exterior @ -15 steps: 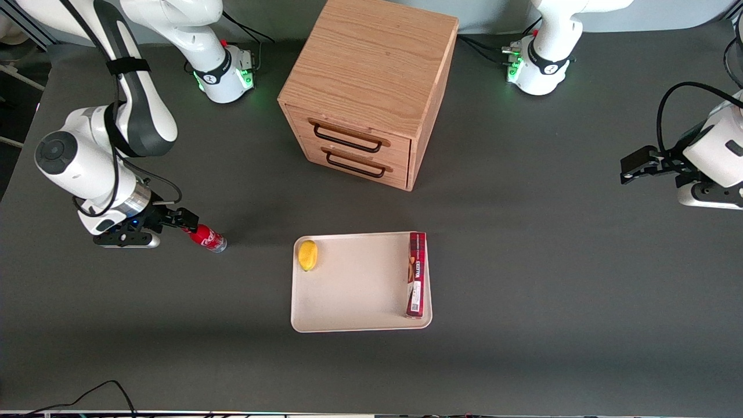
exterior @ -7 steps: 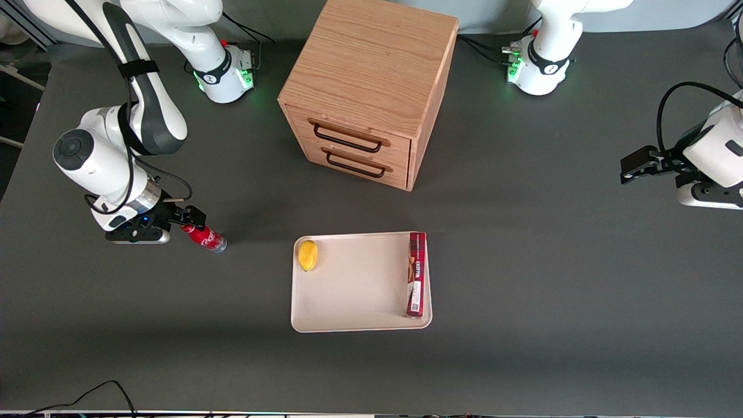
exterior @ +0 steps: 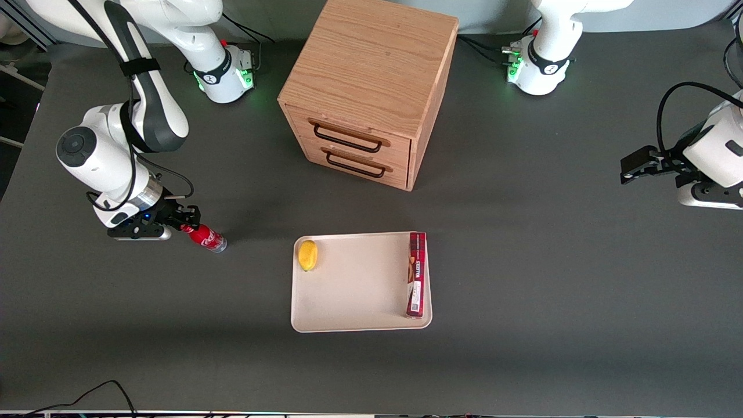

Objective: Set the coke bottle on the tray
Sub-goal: 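Close the right gripper on the bottle's cap end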

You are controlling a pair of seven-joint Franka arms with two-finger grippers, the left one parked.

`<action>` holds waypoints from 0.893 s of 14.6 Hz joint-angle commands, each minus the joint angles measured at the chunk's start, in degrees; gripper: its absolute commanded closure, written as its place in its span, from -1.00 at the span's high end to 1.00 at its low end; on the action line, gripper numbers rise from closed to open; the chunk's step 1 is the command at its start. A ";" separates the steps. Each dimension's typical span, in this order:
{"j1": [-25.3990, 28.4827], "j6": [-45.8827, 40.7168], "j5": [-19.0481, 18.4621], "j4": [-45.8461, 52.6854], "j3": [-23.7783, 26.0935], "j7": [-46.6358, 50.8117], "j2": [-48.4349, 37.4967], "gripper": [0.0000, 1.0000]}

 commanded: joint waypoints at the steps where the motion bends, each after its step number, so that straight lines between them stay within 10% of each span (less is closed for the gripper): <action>1: -0.46 0.94 -0.79 -1.74 0.23 -0.14 -1.85 -1.00; 6: -0.55 -1.25 -0.79 0.36 0.23 0.21 -2.38 -1.00; 13: -0.29 -28.04 -0.26 20.73 0.23 3.02 -1.68 -1.00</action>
